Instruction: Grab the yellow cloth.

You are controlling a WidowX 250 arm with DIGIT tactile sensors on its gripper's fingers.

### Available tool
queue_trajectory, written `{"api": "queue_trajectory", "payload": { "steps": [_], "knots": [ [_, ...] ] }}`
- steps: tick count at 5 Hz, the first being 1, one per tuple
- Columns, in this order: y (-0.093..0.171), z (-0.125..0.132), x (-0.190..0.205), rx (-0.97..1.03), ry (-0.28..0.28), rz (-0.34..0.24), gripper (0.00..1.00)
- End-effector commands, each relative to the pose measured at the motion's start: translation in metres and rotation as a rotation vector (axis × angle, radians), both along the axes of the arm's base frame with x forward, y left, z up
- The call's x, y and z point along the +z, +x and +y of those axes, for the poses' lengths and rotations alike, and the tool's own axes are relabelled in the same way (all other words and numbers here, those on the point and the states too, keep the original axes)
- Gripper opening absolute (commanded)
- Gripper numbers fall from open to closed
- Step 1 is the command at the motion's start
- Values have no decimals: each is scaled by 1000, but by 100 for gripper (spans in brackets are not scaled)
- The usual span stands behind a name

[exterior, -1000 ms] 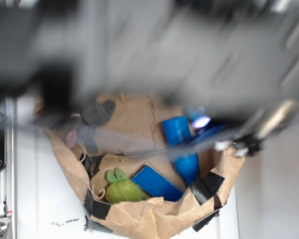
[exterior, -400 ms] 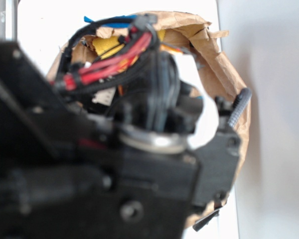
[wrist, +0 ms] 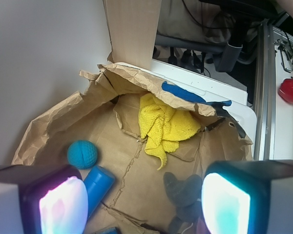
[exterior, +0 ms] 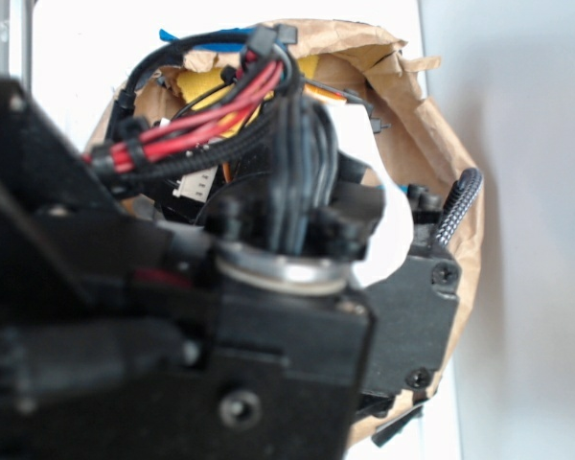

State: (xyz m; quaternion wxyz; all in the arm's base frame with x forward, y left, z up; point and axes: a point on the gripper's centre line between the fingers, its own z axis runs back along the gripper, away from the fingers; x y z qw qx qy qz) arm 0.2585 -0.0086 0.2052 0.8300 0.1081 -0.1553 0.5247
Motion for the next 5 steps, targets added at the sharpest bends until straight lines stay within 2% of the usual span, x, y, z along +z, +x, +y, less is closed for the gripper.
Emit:
{"api": "queue_trajectory", "payload": {
  "steps": [1,2,3,4,5],
  "knots": [
    [-5,21,-15,19,-81,23,100],
    [-6,27,-24,63,-134,-29,100],
    [-6,35,-41,117,-152,-83,100],
    [0,45,-55,149,-139,-67,100],
    [5,58,-70,190,-104,-22,100]
  ]
}}
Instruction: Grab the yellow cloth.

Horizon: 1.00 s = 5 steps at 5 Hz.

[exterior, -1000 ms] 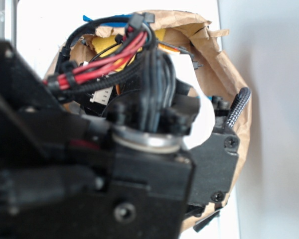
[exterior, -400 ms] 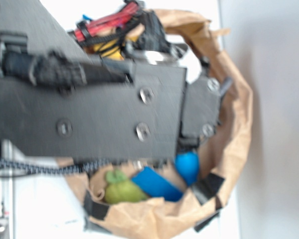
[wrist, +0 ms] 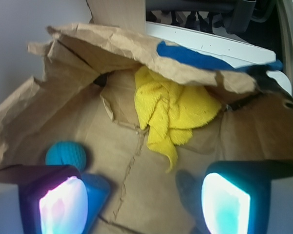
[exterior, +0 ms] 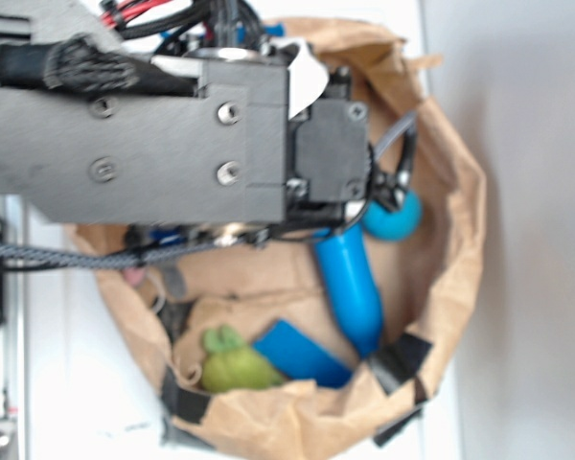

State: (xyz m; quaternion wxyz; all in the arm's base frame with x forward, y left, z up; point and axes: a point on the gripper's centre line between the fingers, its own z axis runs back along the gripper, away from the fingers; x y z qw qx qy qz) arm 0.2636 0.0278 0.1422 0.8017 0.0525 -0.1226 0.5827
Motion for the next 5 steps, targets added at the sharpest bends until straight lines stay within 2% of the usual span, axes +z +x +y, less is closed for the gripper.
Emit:
{"api": "queue_trajectory", "payload": {
  "steps": [1,2,5],
  "knots": [
    [2,36,-19,106,23,52,100],
    [-1,44,-24,110,66,49,100],
    [-1,44,-24,110,66,49,100]
  ]
}}
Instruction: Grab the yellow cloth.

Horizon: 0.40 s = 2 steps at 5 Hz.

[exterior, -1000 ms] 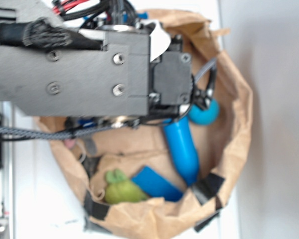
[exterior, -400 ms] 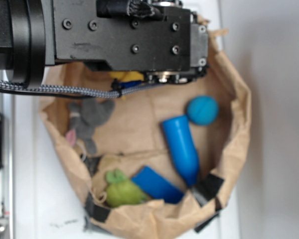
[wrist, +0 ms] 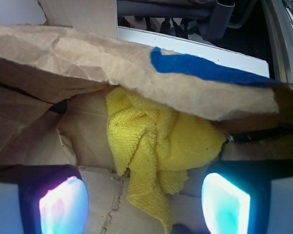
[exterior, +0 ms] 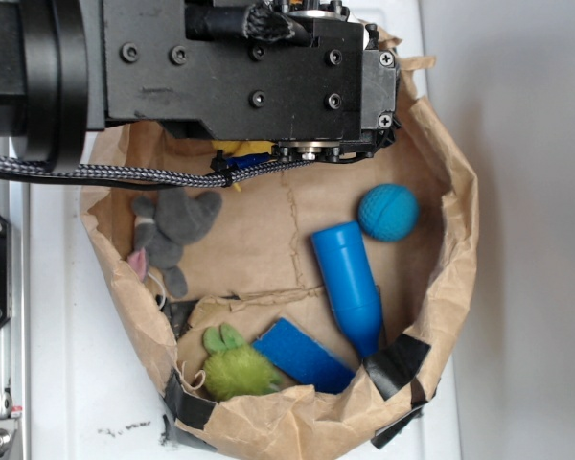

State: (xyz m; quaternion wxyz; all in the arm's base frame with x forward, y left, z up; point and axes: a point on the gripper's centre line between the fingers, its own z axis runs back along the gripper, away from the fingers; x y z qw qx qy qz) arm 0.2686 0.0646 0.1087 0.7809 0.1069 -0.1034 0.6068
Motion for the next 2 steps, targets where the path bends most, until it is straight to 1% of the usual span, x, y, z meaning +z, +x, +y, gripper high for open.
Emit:
{"api": "queue_trajectory", "payload": {
  "steps": [1,2],
  "knots": [
    [2,13,-26,89,63,-12,100],
    [0,17,-43,85,74,17,100]
  ]
}}
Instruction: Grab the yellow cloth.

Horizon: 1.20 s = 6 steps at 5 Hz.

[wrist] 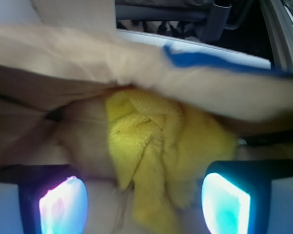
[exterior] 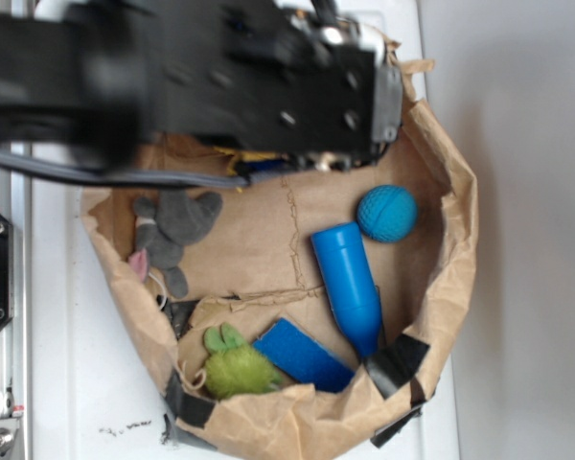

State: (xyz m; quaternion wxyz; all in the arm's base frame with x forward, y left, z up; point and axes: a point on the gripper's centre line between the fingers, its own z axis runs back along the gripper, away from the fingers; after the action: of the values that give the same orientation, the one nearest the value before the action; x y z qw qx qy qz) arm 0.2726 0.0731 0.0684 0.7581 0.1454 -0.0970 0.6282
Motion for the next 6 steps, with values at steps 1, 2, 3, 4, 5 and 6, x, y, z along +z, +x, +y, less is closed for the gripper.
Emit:
{"api": "queue_trajectory", "payload": {
  "steps": [1,2,3,4,5,6],
  "knots": [
    [-4,7,-6,-6,11,-18,100],
    [-6,5,5,-13,-9,-36,100],
    [-7,9,7,-22,-44,-45,100],
    [-8,14,2,-21,-38,-32,100],
    [-5,25,-11,-5,25,-39,100],
    [0,34,-17,12,44,-50,100]
  ]
}}
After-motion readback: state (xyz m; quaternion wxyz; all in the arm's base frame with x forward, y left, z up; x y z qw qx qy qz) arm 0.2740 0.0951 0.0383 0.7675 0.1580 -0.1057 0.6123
